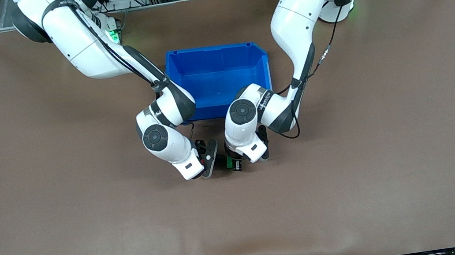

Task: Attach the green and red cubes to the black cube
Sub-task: 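Press the red cube and green cube against the black cube's sides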

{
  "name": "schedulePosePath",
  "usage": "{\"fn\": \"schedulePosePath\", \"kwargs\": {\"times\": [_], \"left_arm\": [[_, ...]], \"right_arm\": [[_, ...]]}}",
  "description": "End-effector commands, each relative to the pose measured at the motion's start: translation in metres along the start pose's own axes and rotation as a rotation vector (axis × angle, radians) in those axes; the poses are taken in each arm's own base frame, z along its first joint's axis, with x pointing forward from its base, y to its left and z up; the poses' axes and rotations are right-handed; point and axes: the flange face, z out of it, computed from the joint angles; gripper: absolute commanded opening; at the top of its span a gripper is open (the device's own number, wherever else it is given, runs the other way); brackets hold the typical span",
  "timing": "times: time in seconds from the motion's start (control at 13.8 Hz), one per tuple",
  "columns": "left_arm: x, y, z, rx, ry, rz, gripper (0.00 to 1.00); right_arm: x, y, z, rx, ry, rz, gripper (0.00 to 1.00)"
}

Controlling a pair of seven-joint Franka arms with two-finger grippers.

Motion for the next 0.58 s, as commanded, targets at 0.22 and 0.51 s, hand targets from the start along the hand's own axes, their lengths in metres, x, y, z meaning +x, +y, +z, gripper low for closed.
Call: {"fn": "schedulePosePath", "kwargs": {"times": [0.22,0.51], "left_arm": [[-0.019,-0.012,0.009,-0.011,-0.003,0.010,0.00],[-0.019,-0.012,0.007,-0.007,-0.001,0.009,0.07]], "right_arm": [[0.007,0.001,0.002,0.013,0.026,0.033,0.00],[0.010,-0.003,0.002,0.025,0.036,0.044,0.00]]}}
